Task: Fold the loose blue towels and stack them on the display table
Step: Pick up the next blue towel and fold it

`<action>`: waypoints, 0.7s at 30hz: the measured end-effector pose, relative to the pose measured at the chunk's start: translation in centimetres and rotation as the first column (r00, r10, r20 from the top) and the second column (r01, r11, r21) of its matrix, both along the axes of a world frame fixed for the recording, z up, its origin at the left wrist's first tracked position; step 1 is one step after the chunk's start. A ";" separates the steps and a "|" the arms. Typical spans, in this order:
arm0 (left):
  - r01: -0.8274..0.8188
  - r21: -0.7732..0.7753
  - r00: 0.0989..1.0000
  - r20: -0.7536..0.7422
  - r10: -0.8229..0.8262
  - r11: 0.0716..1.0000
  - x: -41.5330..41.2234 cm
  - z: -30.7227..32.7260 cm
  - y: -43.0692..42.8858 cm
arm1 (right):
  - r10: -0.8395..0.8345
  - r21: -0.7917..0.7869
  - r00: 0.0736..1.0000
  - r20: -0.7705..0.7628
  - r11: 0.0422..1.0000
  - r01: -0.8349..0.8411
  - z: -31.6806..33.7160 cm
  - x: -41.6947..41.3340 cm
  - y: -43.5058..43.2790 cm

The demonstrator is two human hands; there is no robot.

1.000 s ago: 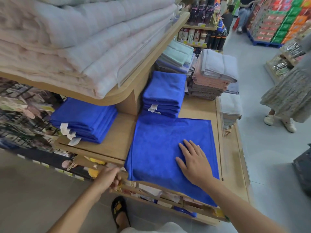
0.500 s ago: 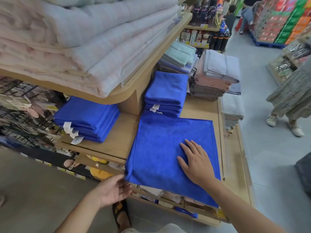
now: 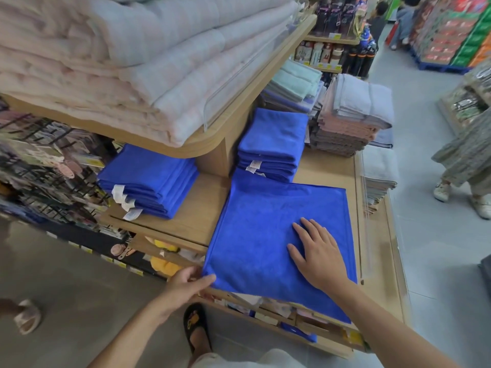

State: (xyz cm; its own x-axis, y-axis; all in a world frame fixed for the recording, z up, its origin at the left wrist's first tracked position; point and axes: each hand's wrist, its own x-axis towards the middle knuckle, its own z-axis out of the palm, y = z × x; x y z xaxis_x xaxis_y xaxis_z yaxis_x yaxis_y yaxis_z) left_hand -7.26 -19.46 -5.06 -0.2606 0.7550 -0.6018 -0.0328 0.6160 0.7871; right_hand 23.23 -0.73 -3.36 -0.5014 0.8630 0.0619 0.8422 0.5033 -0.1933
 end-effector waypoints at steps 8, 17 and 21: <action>-0.064 0.040 0.989 -0.134 0.069 0.997 -1.3 -1.9 -1.3 | 0.004 -0.022 1.000 -0.005 1.000 -0.004 0.2 0.0 -0.1; 0.281 0.318 0.580 -0.808 0.103 0.905 -1.9 5.7 9.4 | -0.111 -0.207 0.973 -0.204 0.976 0.067 4.4 1.6 9.1; 0.282 0.090 0.562 -0.822 -0.089 0.955 -2.6 5.8 18.3 | -0.232 -0.223 0.973 0.014 0.947 0.229 6.0 2.2 15.7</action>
